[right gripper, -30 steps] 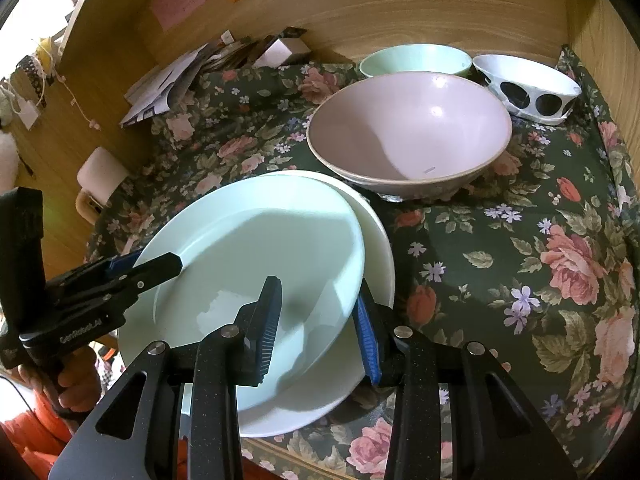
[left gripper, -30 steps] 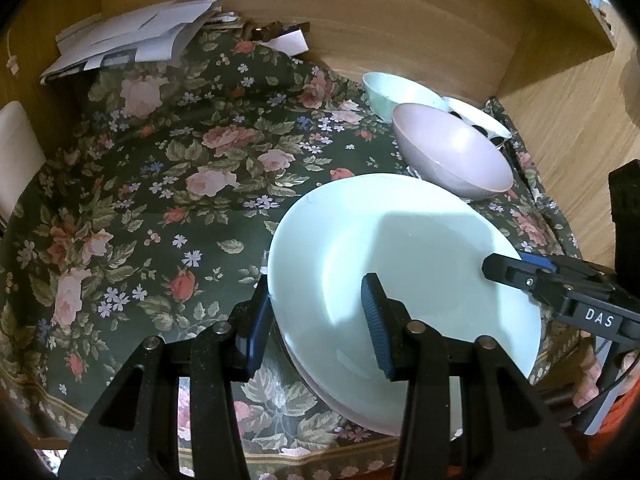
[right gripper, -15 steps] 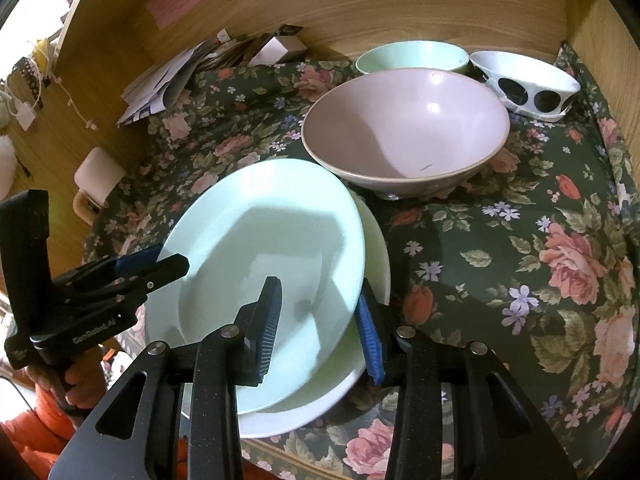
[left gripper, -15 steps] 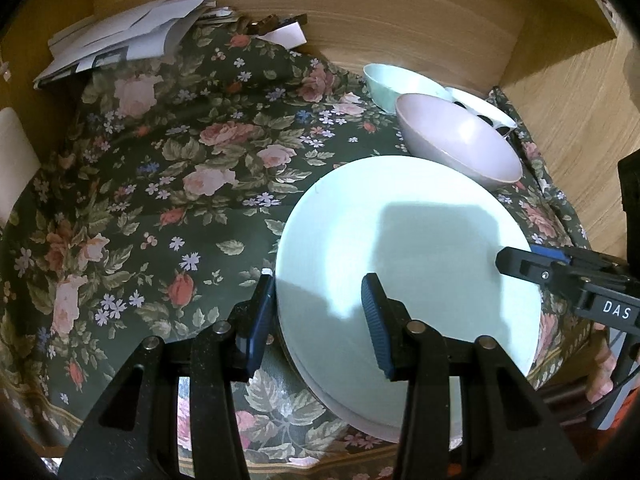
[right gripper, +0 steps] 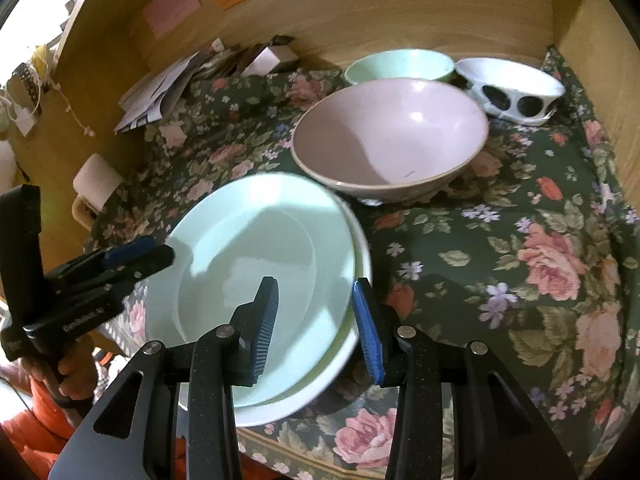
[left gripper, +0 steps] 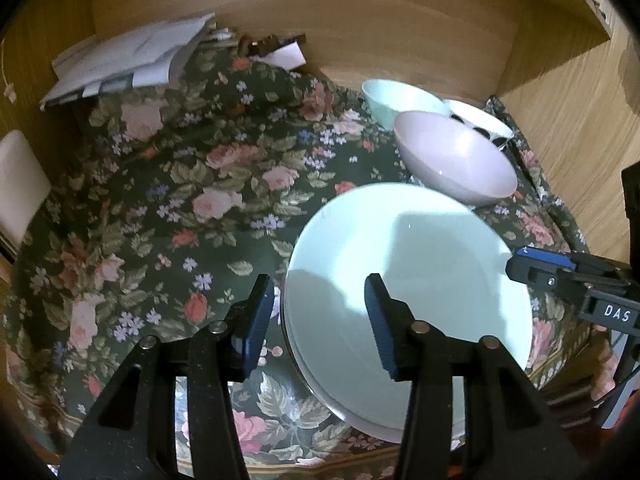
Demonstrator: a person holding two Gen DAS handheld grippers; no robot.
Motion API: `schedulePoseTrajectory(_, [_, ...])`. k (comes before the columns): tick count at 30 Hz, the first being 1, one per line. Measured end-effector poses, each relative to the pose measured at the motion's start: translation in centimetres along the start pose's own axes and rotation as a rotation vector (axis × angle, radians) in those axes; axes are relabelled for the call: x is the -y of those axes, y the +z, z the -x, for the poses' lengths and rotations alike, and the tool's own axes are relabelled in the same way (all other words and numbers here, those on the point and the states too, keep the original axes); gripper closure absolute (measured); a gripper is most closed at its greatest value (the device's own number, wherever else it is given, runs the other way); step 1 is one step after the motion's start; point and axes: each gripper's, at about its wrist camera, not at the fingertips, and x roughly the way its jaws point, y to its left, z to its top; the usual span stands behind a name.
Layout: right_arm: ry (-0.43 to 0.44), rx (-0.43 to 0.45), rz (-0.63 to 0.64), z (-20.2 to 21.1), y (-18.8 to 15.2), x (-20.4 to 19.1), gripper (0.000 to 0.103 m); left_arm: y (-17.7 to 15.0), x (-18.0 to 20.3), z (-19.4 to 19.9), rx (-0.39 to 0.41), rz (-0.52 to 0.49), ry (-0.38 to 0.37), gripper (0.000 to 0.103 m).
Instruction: Organize plates and bowls
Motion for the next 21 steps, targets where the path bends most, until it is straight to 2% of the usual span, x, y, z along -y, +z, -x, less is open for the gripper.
schedulePoseTrajectory(2, [-0.017, 0.018, 0.004, 0.4, 0.1, 0.1, 0.059, 0.5, 0.1, 0.5, 0.014, -0.002, -0.004, 0.051])
schedulePoseTrajectory(6, [-0.047, 0.049, 0.007, 1.2, 0.2, 0.6, 0.057, 1.7, 0.7, 1.2, 0.044, -0.018, -0.001, 0.042])
schedulePoseTrajectory(9, [-0.056, 0.076, -0.001, 1.8, 0.7, 1.1, 0.055, 2.8, 1.2, 1.4, 0.061, -0.032, -0.004, 0.040])
schedulePoseTrajectory(12, [-0.081, 0.109, 0.001, 2.4, 1.3, 1.3, 0.046, 4.1, 1.6, 1.3, 0.075, -0.035, 0.000, 0.034])
schedulePoseTrajectory(13, [-0.094, 0.126, 0.004, 2.7, 1.6, 1.4, 0.042, 4.6, 1.8, 1.2, 0.079, -0.038, -0.001, 0.034])
schedulePoseTrajectory(16, [-0.124, 0.163, 0.019, 3.3, 2.3, 1.5, 0.040, 5.8, 2.4, 0.8, 0.082, -0.056, 0.000, 0.034])
schedulePoseTrajectory(19, [-0.141, 0.191, 0.026, 3.7, 3.1, 1.7, 0.032, 7.3, 3.1, 0.1, 0.078, -0.077, -0.002, 0.033])
schedulePoseTrajectory(21, [-0.150, 0.210, 0.025, 3.9, 3.7, 2.0, 0.030, 8.0, 3.4, -0.6, 0.072, -0.084, -0.010, 0.033])
